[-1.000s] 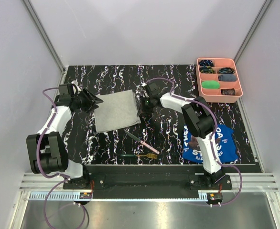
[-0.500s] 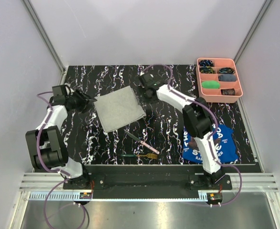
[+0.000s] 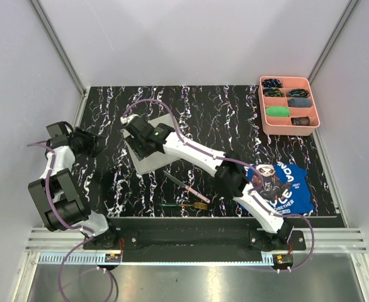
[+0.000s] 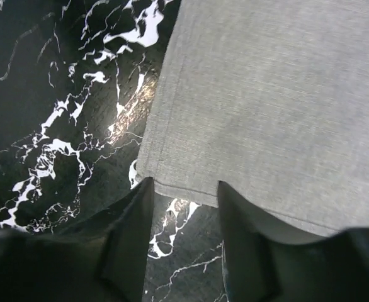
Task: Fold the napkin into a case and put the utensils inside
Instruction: Smooth out the lower triangle-folded napkin at the center of the board, then pick up the lower triangle-folded napkin from the center of the board.
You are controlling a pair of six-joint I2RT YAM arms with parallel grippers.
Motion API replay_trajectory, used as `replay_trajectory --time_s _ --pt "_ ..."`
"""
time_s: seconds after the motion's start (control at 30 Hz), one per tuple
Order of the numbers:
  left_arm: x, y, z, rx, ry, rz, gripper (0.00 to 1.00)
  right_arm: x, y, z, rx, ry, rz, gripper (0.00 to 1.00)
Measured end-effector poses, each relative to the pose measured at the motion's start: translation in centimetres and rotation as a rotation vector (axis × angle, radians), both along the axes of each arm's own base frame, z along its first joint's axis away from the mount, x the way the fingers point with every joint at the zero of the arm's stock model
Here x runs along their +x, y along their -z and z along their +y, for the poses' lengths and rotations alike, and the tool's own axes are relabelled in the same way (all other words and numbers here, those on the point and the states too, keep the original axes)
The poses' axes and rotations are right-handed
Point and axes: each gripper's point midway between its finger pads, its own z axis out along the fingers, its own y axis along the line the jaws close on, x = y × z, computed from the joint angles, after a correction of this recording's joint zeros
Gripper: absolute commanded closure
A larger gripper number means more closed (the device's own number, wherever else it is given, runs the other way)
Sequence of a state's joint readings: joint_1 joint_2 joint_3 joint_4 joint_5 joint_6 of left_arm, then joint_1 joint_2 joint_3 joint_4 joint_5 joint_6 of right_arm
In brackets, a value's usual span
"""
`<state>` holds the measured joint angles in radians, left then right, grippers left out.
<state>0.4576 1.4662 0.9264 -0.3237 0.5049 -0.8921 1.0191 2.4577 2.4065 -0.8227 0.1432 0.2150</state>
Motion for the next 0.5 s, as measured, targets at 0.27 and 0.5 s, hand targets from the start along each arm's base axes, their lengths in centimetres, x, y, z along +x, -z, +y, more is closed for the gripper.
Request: replay_trajectory --time_s 0.27,0.5 --pt "-0.6 1.0 1.6 -0.036 -0.052 0.040 0.48 -1.4 6.1 0.5 -0.088 -0.043 0.105 0.50" --pt "-0.6 1.5 1.4 -0.055 -0.043 0.051 0.48 -2.5 8.1 0.4 -0.124 -0.063 0.146 0.45"
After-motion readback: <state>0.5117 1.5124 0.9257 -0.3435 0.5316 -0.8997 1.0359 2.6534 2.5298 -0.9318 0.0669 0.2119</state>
